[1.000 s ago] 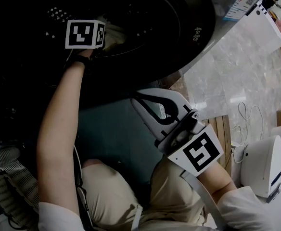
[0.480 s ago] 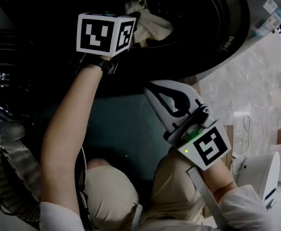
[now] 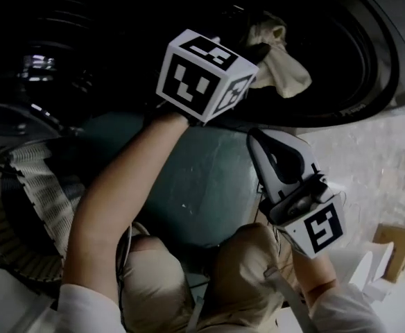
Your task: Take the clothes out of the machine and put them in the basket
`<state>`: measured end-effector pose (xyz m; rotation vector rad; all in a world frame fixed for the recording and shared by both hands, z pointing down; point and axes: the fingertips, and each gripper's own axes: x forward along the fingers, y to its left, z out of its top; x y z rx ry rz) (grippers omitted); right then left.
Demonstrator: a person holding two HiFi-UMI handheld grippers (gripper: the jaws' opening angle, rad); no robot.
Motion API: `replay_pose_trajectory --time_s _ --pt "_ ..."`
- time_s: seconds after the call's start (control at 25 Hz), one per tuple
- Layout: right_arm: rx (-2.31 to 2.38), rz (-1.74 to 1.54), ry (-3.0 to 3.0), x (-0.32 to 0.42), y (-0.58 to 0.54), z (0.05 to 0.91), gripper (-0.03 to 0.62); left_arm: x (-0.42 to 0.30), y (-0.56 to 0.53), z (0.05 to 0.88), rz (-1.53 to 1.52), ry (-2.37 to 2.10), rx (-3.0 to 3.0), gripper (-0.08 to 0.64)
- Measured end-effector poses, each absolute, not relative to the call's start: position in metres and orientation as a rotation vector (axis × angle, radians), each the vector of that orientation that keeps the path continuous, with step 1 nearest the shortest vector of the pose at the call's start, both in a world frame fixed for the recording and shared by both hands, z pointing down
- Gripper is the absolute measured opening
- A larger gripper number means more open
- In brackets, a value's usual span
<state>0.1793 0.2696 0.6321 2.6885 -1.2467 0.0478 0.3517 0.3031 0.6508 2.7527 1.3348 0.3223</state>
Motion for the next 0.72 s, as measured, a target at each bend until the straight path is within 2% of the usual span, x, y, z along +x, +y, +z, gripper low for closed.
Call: replay_pose_trajectory --time_s 0.24,0.72 --pt "2.688 0.086 -1.255 0.183 0.223 0.566 0.014 0.314 0.269 0.622 0.358 1.407 2.563 0.11" --pt "2.526 0.265 -1.434 0.145 0.145 0.441 0.014 0.231 0.197 0.535 0.472 1.318 2.51 0.11"
